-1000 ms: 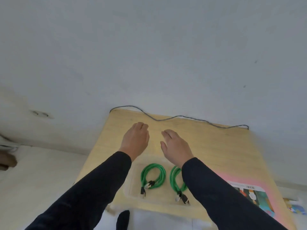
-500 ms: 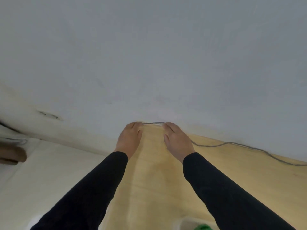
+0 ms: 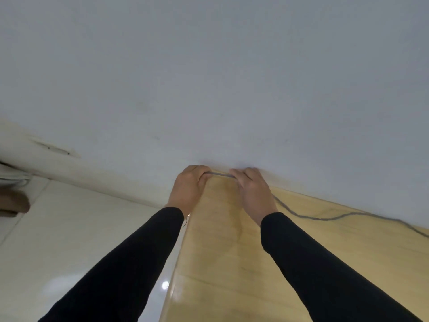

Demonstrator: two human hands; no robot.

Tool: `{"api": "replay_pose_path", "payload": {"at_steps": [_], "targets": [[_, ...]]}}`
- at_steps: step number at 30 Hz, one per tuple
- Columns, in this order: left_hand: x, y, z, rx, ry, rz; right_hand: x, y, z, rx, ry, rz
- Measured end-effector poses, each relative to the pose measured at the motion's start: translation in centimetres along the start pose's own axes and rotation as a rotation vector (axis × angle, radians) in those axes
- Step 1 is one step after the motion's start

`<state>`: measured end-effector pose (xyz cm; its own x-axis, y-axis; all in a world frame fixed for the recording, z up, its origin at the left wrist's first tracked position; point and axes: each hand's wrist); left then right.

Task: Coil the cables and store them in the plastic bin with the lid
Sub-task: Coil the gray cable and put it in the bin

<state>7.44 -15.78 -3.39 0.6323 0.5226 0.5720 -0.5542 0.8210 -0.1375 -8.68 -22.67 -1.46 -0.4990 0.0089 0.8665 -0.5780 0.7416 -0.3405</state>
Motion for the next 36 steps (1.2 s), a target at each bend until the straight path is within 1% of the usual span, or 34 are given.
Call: {"api": "replay_pose_path", "payload": {"at_steps": [3,5,7,11,14,16,18,20,22,24,26,28,30,33,36], "targets": [[1.5,-0.4,1.6,-0.015,0.111,0.060,2.0,-0.1,-0.5,-0.060,-0.089,0.058],[2.5,-0.6,3.3,-0.027,0.173,0.073,3.8,-0.5,-1.2,-0.079,-0.145,0.139],[3.4,-0.6,5.4,-0.003,0.243,0.081,6.0,-0.9,-2.0,-0.091,-0.193,0.223],[4.7,0.5,10.7,0.016,0.395,0.079,11.3,-1.1,-2.9,-0.078,-0.249,0.348],[4.8,2.1,15.1,0.027,0.491,0.043,15.7,-0.4,-2.6,-0.063,-0.282,0.428],[4.6,3.4,18.1,0.047,0.616,0.042,18.6,0.7,-1.8,-0.060,-0.297,0.472],[4.4,4.8,20.9,0.096,0.786,0.083,21.4,2.4,-0.6,-0.065,-0.305,0.489],[4.2,6.3,23.4,0.128,0.882,0.094,24.0,4.4,0.8,-0.048,-0.304,0.510],[3.5,8.1,25.5,0.128,0.891,-0.006,26.4,6.1,2.2,-0.032,-0.287,0.532],[2.5,10.1,27.7,0.112,0.877,-0.161,29.0,7.3,3.4,-0.008,-0.249,0.540],[1.7,12.0,29.8,0.053,0.820,-0.293,31.4,8.2,4.5,0.025,-0.209,0.515],[1.0,13.8,32.0,-0.003,0.748,-0.378,33.4,8.9,5.4,0.088,-0.158,0.483],[0.4,15.3,34.3,-0.017,0.771,-0.385,35.2,9.3,5.9,0.141,-0.130,0.467],[0.0,16.5,37.2,0.056,0.994,-0.337,36.8,9.6,6.1,0.163,-0.174,0.498],[0.9,16.4,39.5,0.126,1.223,-0.337,37.2,10.3,6.4,0.076,-0.237,0.495]]}}
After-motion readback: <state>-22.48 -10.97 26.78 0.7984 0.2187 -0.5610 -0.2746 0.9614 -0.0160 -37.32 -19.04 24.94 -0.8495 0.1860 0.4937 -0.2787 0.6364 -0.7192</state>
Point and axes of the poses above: each hand's wrist, its own y-axis away from the middle knuckle, its own x-axis out of the back of the hand, z = x × y, and after that the axes turned 11 degrees about z, right-handed
